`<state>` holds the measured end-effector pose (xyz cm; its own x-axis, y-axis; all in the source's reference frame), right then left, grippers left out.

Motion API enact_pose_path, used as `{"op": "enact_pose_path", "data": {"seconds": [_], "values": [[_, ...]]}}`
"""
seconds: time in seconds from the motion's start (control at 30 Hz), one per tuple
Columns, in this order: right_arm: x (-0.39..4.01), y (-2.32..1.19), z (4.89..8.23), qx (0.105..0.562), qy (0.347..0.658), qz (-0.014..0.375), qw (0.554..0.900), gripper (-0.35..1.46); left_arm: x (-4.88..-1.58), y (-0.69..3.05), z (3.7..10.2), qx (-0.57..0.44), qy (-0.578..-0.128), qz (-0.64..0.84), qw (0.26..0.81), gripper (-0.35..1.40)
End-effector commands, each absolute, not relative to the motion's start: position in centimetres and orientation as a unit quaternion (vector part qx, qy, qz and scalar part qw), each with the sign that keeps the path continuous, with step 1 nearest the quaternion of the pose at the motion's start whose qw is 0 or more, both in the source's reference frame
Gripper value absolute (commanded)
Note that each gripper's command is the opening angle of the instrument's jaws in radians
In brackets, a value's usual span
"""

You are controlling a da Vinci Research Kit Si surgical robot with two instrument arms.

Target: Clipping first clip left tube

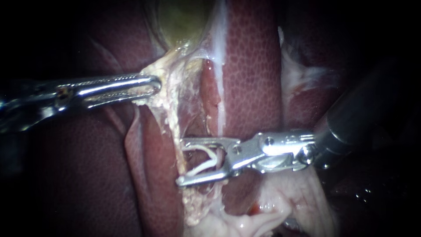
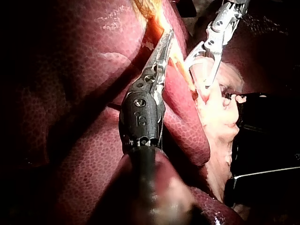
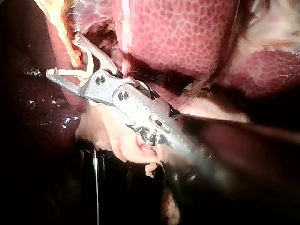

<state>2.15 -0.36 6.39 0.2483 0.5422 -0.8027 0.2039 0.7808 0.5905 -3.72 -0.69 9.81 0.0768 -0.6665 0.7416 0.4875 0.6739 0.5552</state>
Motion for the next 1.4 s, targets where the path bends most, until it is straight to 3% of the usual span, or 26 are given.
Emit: {"op": "enact_pose_path", "data": {"seconds": [0.03,0.67,1.03,1.1,1.2,1.23,1.4], "values": [[2.16,-0.38,6.40,0.312,0.602,0.116,0.726,0.60,-3.72,-0.68,9.81,0.081,-0.552,-0.396,0.729,-0.35],[2.40,-0.69,6.47,0.365,0.592,0.104,0.711,0.59,-3.73,-0.67,9.83,0.081,-0.552,-0.396,0.729,-0.35],[2.47,-0.70,6.50,0.370,0.592,0.100,0.709,0.55,-3.73,-0.68,9.84,0.081,-0.552,-0.396,0.729,-0.35],[2.46,-0.67,6.52,0.377,0.589,0.104,0.707,0.45,-3.73,-0.68,9.84,0.081,-0.552,-0.396,0.729,-0.35],[2.40,-0.62,6.56,0.404,0.567,0.130,0.706,-0.23,-3.73,-0.68,9.84,0.081,-0.552,-0.396,0.729,-0.35],[2.40,-0.59,6.58,0.398,0.565,0.135,0.709,-0.35,-3.73,-0.68,9.84,0.081,-0.552,-0.396,0.729,-0.35],[2.37,-0.52,6.64,0.398,0.564,0.141,0.710,-0.35,-3.73,-0.68,9.84,0.081,-0.552,-0.395,0.729,-0.35]]}}
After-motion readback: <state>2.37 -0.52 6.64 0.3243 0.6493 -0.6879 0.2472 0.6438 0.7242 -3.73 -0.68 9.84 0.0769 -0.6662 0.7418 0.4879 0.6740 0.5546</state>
